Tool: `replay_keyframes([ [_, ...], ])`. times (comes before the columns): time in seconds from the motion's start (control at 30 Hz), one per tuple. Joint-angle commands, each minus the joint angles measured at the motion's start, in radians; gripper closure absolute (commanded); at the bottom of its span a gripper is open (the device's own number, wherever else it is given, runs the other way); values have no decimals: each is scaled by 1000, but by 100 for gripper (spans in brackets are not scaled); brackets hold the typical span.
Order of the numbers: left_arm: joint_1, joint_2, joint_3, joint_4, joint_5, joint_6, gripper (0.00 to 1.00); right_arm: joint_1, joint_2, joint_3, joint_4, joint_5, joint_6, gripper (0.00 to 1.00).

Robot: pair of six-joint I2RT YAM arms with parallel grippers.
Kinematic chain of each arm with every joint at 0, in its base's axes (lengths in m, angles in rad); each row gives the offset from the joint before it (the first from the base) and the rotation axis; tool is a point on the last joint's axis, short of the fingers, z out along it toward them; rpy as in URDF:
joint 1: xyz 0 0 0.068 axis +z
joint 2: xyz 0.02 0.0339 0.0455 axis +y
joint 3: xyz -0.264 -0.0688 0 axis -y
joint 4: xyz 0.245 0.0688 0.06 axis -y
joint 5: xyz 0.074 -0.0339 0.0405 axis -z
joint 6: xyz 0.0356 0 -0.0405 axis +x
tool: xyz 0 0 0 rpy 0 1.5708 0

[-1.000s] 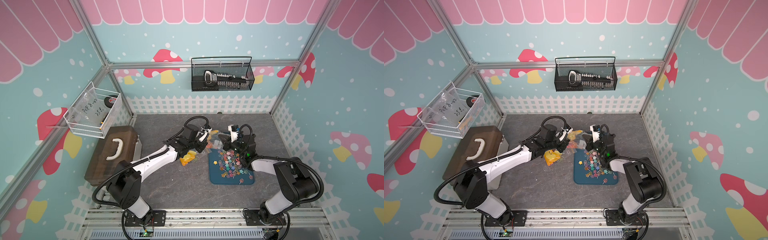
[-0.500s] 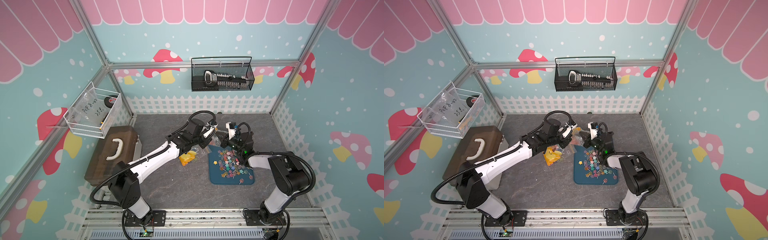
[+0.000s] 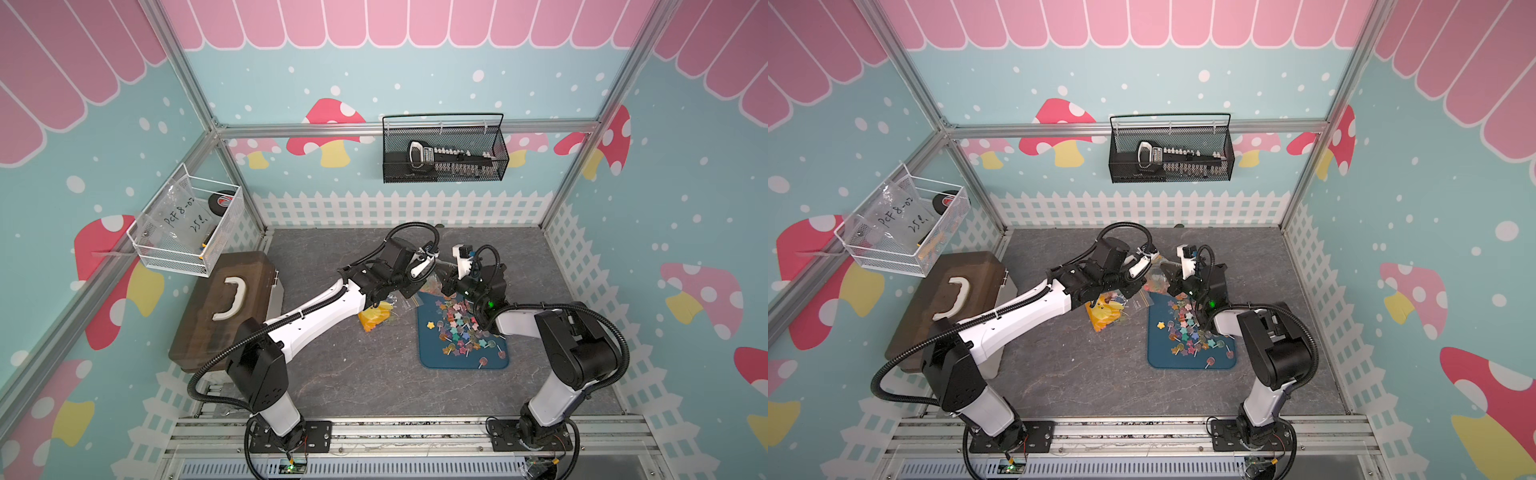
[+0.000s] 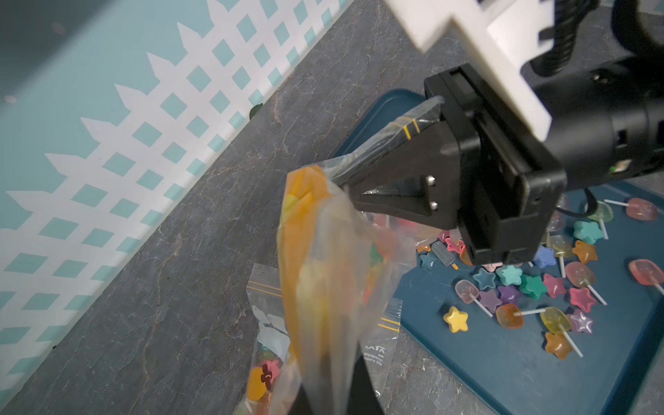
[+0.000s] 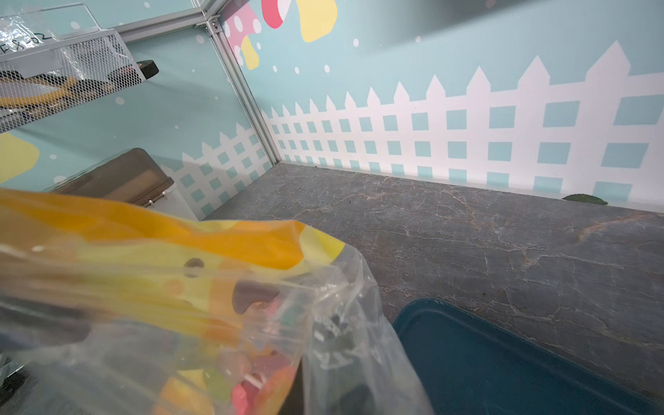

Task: Pour candies out of the ziploc bag
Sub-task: 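Pour the candies out of the ziploc bag onto the tray.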

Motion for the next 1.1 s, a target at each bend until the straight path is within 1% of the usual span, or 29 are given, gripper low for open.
replay_keyframes([
  [0.0, -16, -3, 72, -19, -14, 39, 100, -10, 31, -11, 3, 35, -11, 97],
  [0.3, -55, 41, 154, -74, -41, 72, 100, -13, 37, -19, 8, 43, -9, 91],
  [0.47, -76, 75, 213, -109, -57, 75, 100, -17, 47, -26, 23, 41, -2, 91],
  [0.5, -79, 80, 221, -111, -61, 116, 100, -17, 48, -28, 28, 41, 1, 91],
  [0.6, -87, 94, 238, -120, -68, 120, 100, -19, 47, -35, 34, 44, 3, 91],
  [1.07, -105, 101, 242, -123, -71, 101, 100, -36, 23, -85, 71, 51, 24, 91],
])
